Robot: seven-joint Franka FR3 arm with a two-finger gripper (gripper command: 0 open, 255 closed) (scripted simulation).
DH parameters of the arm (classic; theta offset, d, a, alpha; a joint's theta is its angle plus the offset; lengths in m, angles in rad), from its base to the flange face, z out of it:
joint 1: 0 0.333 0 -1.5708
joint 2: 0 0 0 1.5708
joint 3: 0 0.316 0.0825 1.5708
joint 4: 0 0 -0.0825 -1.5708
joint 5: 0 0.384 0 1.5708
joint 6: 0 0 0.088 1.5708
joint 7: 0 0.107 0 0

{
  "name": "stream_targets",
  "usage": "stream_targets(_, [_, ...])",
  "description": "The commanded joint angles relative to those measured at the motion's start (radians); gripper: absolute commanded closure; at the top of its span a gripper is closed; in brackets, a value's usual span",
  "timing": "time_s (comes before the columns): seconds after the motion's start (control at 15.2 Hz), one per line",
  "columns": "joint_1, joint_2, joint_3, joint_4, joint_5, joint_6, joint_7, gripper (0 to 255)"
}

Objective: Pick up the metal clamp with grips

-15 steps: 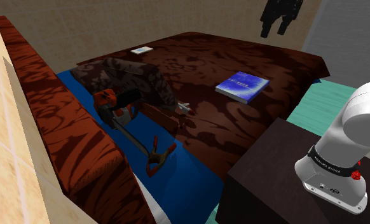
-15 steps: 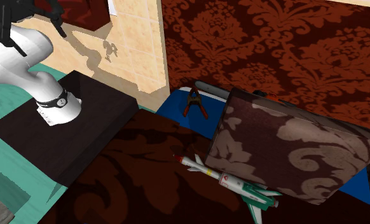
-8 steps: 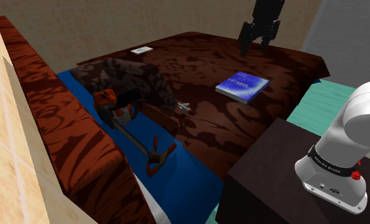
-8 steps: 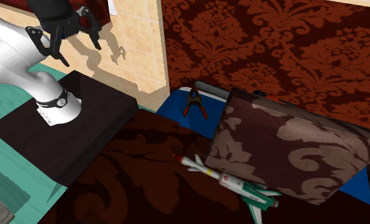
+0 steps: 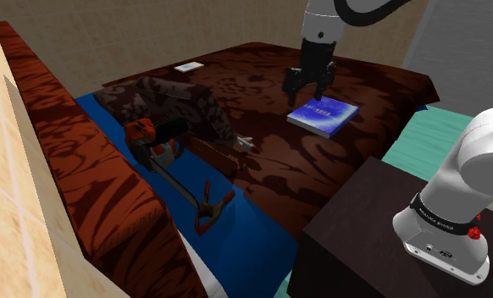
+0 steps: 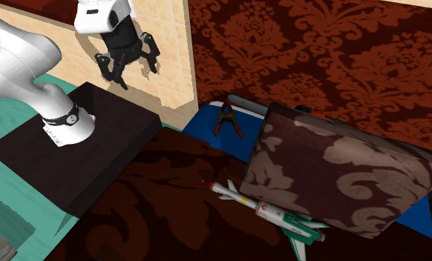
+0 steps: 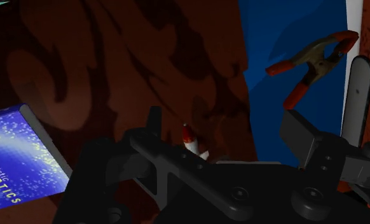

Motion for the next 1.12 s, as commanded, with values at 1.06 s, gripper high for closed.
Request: stream_targets(1.06, [0.026, 0.643, 0.228, 0.219, -0.182, 0.371, 0.467, 0])
